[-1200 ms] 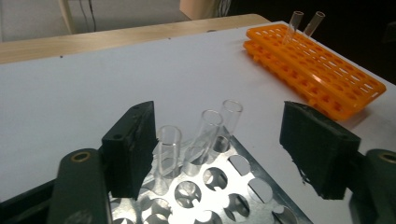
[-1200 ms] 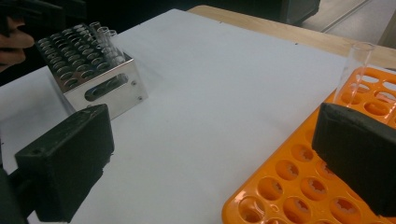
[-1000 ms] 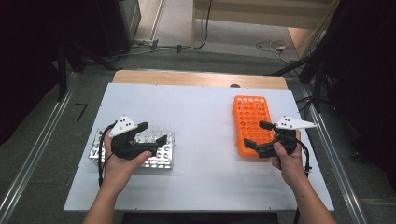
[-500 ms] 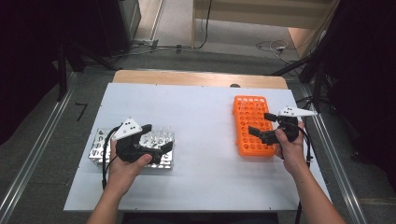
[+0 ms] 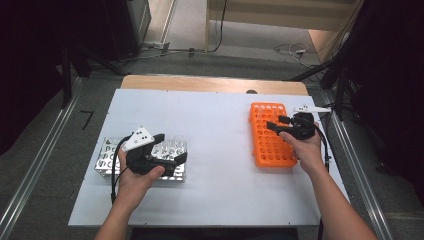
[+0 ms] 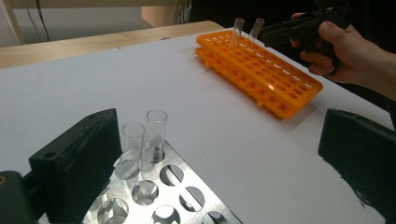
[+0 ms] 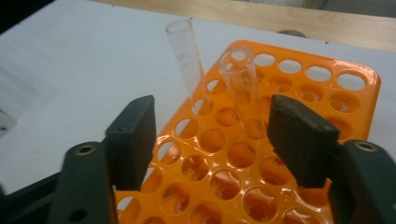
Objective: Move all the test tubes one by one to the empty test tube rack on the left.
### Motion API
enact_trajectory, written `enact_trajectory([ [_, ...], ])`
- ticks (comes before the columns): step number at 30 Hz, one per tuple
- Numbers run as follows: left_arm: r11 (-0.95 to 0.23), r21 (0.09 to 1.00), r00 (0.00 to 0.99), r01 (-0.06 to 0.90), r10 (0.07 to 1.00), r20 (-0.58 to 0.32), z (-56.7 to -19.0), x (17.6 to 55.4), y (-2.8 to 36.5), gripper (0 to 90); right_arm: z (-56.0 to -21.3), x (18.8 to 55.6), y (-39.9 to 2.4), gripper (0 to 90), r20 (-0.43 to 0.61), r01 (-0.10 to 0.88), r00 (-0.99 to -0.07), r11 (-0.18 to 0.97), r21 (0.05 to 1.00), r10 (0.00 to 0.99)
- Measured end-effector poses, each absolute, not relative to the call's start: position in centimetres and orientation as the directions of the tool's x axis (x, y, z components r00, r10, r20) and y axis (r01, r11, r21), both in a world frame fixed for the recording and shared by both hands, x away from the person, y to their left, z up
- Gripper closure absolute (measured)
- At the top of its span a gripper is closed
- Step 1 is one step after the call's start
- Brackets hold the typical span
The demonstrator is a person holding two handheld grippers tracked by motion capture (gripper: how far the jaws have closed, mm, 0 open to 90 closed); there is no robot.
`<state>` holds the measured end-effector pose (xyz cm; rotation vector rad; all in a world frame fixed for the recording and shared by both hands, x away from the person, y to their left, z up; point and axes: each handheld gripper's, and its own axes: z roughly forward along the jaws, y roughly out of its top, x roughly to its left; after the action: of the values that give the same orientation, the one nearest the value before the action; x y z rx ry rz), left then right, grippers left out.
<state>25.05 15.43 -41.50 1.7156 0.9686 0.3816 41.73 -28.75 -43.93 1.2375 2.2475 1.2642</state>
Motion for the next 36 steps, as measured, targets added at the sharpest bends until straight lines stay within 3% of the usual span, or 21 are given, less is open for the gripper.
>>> enact_trajectory([
  [9,-0.094,0.903,0.616,0.418,0.761,-0.206,-41.5,25.1,15.4,0.0,-44.9,43.5,-28.2,52.8,0.100,0.589,-0.528,0.279,0.759,0.843],
  [24,-0.102,0.900,0.619,0.423,0.758,-0.205,-41.6,25.1,15.1,0.0,-45.3,44.2,-27.2,70.2,0.016,0.585,-0.523,0.345,0.734,0.852],
  [36,-0.108,0.900,0.624,0.423,0.755,-0.202,-41.6,25.1,15.0,0.0,-44.9,43.9,-27.2,73.9,-0.012,0.560,-0.509,0.341,0.755,0.861],
])
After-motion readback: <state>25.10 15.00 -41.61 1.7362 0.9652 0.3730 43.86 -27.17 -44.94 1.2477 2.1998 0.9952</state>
